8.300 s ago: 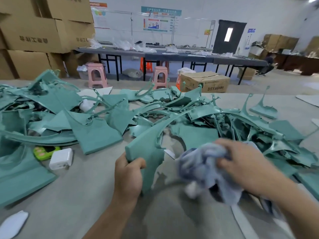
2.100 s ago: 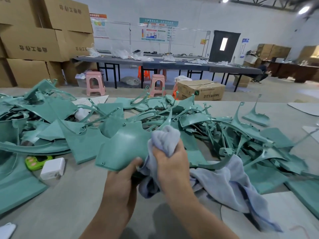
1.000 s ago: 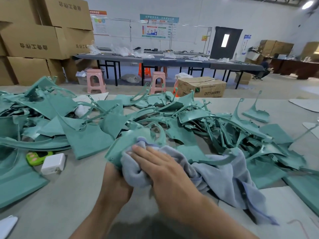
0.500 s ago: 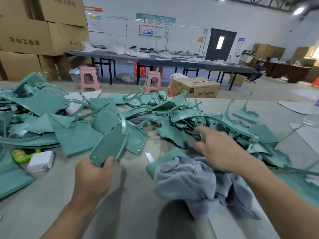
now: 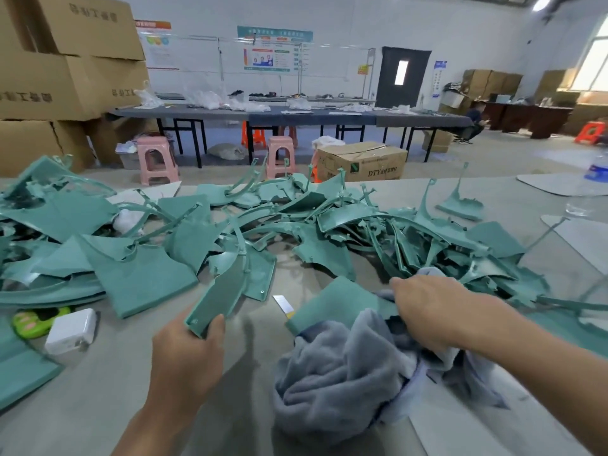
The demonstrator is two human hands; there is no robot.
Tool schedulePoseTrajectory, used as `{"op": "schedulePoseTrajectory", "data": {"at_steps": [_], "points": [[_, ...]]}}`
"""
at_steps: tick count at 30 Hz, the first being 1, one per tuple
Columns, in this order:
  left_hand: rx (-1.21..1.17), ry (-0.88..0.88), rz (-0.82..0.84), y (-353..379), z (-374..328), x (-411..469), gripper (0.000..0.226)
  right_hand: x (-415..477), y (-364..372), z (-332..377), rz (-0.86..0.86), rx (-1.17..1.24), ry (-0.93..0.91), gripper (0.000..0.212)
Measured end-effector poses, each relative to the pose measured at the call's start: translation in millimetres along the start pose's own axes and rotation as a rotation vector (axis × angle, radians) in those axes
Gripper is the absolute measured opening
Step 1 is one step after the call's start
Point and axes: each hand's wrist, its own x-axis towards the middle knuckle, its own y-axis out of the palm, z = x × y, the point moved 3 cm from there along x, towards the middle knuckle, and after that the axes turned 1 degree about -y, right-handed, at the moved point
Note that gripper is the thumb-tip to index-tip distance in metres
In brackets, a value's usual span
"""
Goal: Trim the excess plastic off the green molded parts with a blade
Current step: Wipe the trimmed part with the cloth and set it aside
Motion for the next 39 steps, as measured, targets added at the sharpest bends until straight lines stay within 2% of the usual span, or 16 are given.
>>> {"op": "schedulePoseTrajectory", "data": {"at_steps": [3, 5, 9, 11, 12, 14, 16, 19, 23, 24, 26, 28, 30, 34, 36, 39], "points": [[0.034, 0.042, -0.004, -0.5, -2.1, 2.1, 0.039, 3.6, -33.4, -18.3, -0.208, -0.011, 0.040, 0.025], [0.049, 0.058, -0.007, -1.1, -3.5, 1.9, 0.020, 16.0, -57.2, -24.9, -0.361, -0.039, 0.053, 0.037], [0.018, 0.085, -0.030, -3.7, -5.2, 0.3, 0.010, 63.6, -89.2, -8.0, -0.360, 0.065, 0.143, 0.010], [0.026, 0.080, -0.039, -5.9, -4.1, 0.4, 0.008, 78.9, -97.4, 12.2, -0.343, 0.137, 0.183, 0.015], [0.024, 0.102, -0.045, -8.1, -3.8, 0.9, 0.009, 83.0, -98.5, 25.2, -0.407, 0.109, 0.125, 0.028], [0.012, 0.265, -0.041, -13.0, -11.1, 0.5, 0.035, 75.5, -94.6, 59.9, -0.653, 0.169, -0.123, 0.054], [0.001, 0.483, -0.053, -14.7, -15.1, 0.4, 0.055, 48.9, -86.8, 95.8, -0.759, 0.650, -0.304, 0.056], [0.085, 0.803, 0.060, -11.8, -25.5, -3.7, 0.049, 34.4, -47.7, 128.2, -0.393, 1.381, -0.150, 0.070], [0.215, 1.025, 0.114, -1.4, -32.2, -15.5, 0.038, 44.9, 2.3, 148.8, 0.068, 2.129, -0.030, 0.027], [0.209, 0.963, 0.087, 0.9, -29.6, -14.2, 0.035, 46.6, 9.5, 148.3, 0.064, 2.221, 0.003, 0.024], [0.135, 0.612, 0.070, 2.5, -24.4, -6.5, 0.061, 49.5, 19.1, 142.8, -0.016, 2.319, 0.058, 0.022], [-0.278, 0.142, 0.222, 5.9, -17.2, 0.0, 0.075, 52.2, 25.2, 137.4, -0.059, 2.368, 0.098, 0.017], [-0.784, -0.171, 0.434, 17.6, -13.8, -1.6, 0.052, 54.7, 29.5, 136.7, -0.074, 2.397, 0.127, 0.016], [-0.995, -0.272, 0.513, 24.3, -23.3, -14.2, 0.032, 54.5, 35.2, 145.2, 0.000, 2.308, -0.051, 0.014], [-0.965, -0.273, 0.450, 25.1, -27.2, -16.6, 0.029, 53.1, 36.6, 148.0, 0.032, 2.245, -0.126, 0.011], [-0.927, -0.250, 0.311, 25.2, -27.3, -19.7, 0.028, 52.8, 37.3, 149.2, -0.080, 2.180, -0.058, 0.010]]}}
